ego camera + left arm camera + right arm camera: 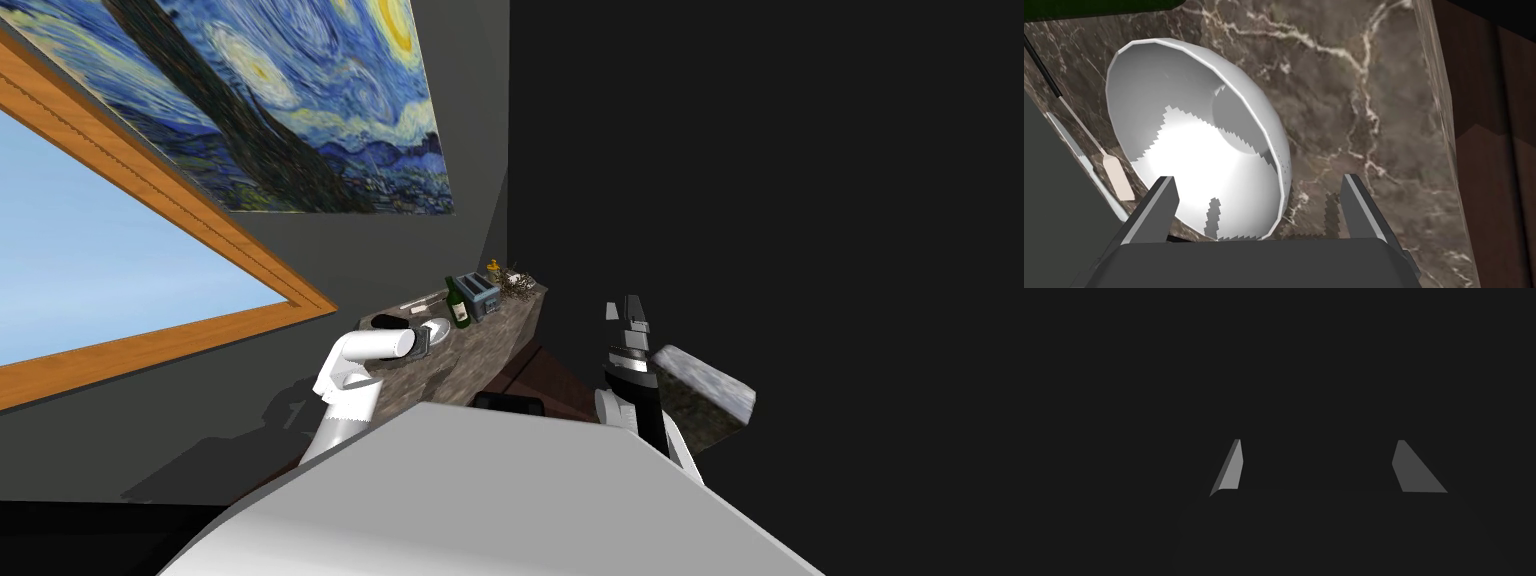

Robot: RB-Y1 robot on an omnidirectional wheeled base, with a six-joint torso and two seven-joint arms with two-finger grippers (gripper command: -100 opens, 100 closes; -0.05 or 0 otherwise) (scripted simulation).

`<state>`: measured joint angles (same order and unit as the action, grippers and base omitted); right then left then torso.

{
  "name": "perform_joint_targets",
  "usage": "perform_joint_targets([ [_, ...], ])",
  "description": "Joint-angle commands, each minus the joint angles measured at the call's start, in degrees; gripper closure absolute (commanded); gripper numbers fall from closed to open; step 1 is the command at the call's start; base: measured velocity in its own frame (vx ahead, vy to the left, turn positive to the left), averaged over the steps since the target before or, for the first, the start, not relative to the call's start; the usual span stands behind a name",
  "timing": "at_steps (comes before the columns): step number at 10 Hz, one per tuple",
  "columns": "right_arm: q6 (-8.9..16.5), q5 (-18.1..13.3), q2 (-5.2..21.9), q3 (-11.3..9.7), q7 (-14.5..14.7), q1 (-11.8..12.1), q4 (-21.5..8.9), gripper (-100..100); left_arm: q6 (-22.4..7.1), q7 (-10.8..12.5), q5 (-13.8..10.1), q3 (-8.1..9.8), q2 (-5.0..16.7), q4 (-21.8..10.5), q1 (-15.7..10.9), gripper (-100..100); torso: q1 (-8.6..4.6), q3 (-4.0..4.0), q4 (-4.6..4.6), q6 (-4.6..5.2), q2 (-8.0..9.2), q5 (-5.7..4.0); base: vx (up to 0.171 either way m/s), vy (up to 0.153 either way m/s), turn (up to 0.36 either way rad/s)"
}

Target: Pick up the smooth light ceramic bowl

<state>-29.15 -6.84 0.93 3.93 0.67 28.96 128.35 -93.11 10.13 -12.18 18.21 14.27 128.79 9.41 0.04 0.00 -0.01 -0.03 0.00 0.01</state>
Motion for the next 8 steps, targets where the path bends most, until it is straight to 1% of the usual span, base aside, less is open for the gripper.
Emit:
perform_joint_targets([
  [1,0.00,0.00,0.00,0.00,0.00,0.00,0.00,0,1.47,-0.19,0.28,-0.22,-0.07,-1.67,-0.23,-100,0.00,0.00,0.00,0.00,0.00,0.00,0.000,0.000,0.000],
  [4,0.00,0.00,0.00,0.00,0.00,0.00,0.00,0,4.41,-0.56,0.83,-0.67,-0.22,-5.00,-0.69,-100,-0.03,0.01,0.00,0.00,0.01,0.00,0.000,0.000,0.000],
  [5,0.00,0.00,0.00,0.00,0.00,0.00,0.00,0,3.58,-0.44,0.73,-0.59,-0.19,-4.19,-0.62,-100,-0.03,0.01,0.00,0.00,0.01,-0.01,0.000,0.000,0.000],
  [6,0.00,0.00,0.00,0.00,0.00,0.00,0.00,0,3.78,-0.46,0.76,-0.61,-0.20,-4.32,-0.65,100,-0.04,0.02,0.01,0.00,0.02,-0.01,0.000,0.000,0.000],
  [8,0.00,0.00,0.00,0.00,0.00,0.00,0.00,0,3.68,-0.45,0.74,-0.61,-0.22,-4.35,-0.60,100,-0.03,0.01,0.03,0.03,0.00,-0.03,0.000,0.000,0.000],
])
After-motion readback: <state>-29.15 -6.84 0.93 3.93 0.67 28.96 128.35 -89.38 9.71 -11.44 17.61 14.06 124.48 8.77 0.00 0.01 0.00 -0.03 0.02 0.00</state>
